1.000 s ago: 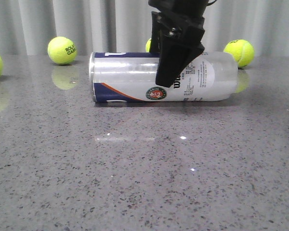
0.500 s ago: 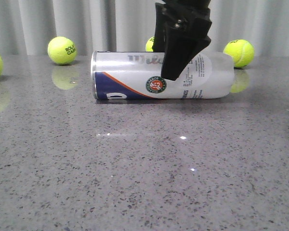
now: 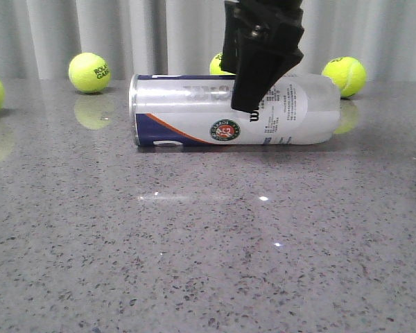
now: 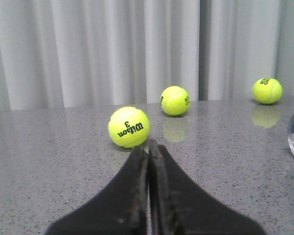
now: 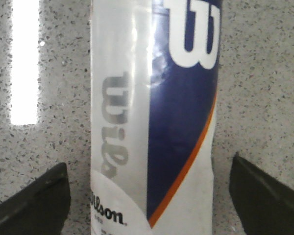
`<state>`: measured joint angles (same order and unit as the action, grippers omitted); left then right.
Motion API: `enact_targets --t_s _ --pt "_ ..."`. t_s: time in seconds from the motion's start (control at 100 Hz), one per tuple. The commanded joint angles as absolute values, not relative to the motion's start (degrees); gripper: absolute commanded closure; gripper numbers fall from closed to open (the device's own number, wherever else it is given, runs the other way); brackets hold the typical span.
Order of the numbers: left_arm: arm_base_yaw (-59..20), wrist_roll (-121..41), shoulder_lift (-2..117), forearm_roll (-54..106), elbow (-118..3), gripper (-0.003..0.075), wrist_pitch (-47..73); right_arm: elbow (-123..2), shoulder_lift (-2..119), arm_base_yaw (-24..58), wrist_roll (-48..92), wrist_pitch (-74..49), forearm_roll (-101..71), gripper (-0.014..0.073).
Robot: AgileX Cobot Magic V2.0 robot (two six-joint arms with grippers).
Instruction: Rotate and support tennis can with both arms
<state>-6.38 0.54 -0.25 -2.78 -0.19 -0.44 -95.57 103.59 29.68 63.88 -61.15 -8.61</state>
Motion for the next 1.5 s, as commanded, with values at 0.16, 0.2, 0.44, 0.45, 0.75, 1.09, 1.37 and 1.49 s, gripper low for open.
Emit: enact_targets --t_s 0.16,0.2,0.44,0.45,0.75,1.09,1.37,1.49 --pt "-6.37 0.93 -2.48 -2.71 2.46 0.0741 -5.2 -97.42 93.95 29.46 51.3 -58.7 -8.92 -0.005" --pt "-6.37 0.93 -2.48 -2.71 2.46 0.0741 -5.2 -97.42 92.56 29.46 47.88 -57.92 -8.92 -0.005" --pt "-6.37 0.93 -2.48 -2.71 2.46 0.0741 -5.2 -97.42 84.56 27.91 30.9 -54.43 -7.64 -0.005" --pt "-6.37 0.93 -2.48 -2.71 2.46 0.0741 -5.2 -97.37 84.07 27.76 29.7 -54.37 -7.5 -0.005" --pt "-6.37 0.93 -2.48 -2.71 2.46 0.0741 -5.2 -94.06 72.54 19.02 10.13 -50.82 2.78 -0.005" --pt "-6.37 0.93 -2.48 -2.71 2.46 0.0741 -5.2 -68.19 51.06 9.78 4.73 -37.93 3.35 -0.005" --pt "-6.37 0.93 -2.48 -2.71 2.46 0.0741 -5.2 -46.07 31.71 4.13 1.46 -28.13 3.35 -0.005" --pt "-6.37 0.93 -2.48 -2.71 2.46 0.0741 -5.2 -38.92 24.83 3.5 1.27 -27.24 3.35 -0.005"
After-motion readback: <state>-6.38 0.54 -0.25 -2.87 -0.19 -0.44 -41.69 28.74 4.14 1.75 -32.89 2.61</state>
